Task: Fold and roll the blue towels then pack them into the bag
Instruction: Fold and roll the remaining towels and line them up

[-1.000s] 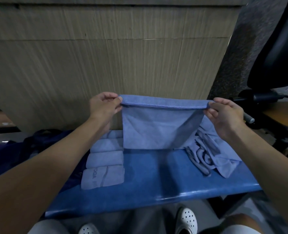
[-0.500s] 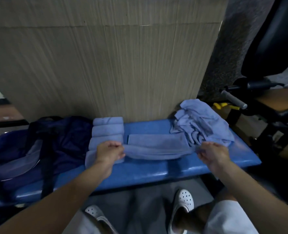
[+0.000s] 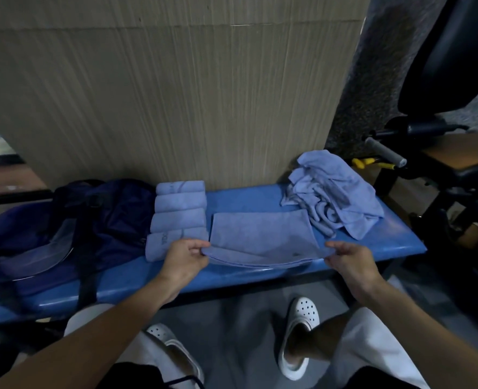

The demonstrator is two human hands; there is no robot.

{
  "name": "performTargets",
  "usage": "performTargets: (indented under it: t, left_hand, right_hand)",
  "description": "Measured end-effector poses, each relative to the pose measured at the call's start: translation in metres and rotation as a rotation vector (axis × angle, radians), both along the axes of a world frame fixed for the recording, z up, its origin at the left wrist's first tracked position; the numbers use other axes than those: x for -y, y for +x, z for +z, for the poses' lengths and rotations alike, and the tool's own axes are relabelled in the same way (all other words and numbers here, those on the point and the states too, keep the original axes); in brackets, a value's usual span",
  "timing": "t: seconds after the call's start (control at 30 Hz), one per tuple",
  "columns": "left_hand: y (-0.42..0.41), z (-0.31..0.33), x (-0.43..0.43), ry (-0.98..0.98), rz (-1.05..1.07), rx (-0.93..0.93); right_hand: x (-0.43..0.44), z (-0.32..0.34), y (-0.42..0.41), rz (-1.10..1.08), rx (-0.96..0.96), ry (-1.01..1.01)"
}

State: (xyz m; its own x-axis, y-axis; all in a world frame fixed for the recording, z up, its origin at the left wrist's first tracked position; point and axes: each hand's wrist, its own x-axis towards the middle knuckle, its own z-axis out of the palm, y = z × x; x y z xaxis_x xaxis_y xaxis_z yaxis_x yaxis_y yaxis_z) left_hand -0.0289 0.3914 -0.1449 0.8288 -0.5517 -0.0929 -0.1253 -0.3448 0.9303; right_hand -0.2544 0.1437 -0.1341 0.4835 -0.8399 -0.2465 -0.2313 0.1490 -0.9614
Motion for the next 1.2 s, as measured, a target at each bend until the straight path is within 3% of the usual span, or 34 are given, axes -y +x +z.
performTargets:
  t: [0.23,0.47,0.73,0.9,1.1,1.2]
  left_hand:
    - [0.006,0.0,-0.002,0.042,-0.059,0.26]
    - [0.015,0.003,0.0,0.07,-0.024,0.406]
    - [0.046,0.005,0.028,0.087,-0.002,0.387]
    - [0.072,0.0,0.058,0.214,0.007,0.492]
    - [0.106,-0.013,0.092,0.346,-0.007,0.723]
    - [0.12,-0.021,0.105,0.4,-0.018,0.779]
  right_hand:
    - [0.005,-0.008,-0.006,0.024,0.028,-0.135]
    - [0.01,-0.007,-0.001,0.087,-0.023,-0.329]
    - [0.033,-0.01,0.026,0.029,-0.021,-0.308]
    - [0.062,-0.018,0.051,0.067,-0.254,-0.573]
    - [0.087,-0.029,0.089,0.067,-0.689,-0.887]
    - [0.098,-0.037,0.103,0.05,-0.774,-1.031]
